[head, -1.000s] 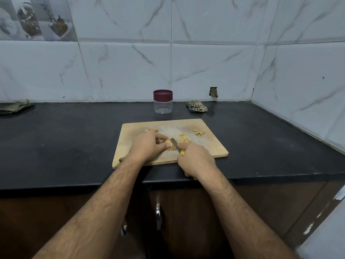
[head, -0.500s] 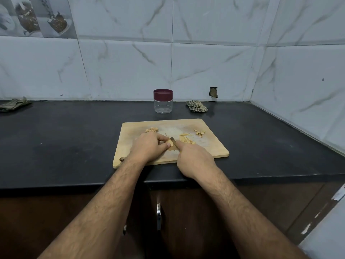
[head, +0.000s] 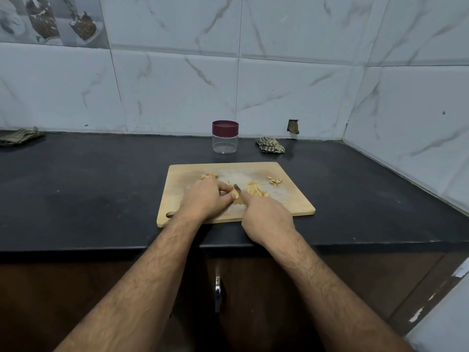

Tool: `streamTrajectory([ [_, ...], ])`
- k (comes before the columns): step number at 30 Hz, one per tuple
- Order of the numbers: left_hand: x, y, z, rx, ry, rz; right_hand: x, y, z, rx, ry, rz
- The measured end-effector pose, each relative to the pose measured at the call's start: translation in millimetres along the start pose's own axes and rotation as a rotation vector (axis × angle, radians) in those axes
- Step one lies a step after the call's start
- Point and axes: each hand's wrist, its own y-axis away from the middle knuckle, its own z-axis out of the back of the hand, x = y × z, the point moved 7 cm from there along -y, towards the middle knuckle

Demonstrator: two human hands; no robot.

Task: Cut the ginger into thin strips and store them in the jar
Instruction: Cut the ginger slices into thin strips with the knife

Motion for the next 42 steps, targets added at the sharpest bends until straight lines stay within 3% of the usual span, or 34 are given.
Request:
streamTrajectory([
  [28, 3, -2, -1, 0.009, -0.002, 0.018, 2, 21, -1, 0.033, 0.09, 0.007],
  [42, -1, 1, 0, 0.01, -0.017, 0.011, 2, 18, 5, -0.003, -0.013, -0.021],
])
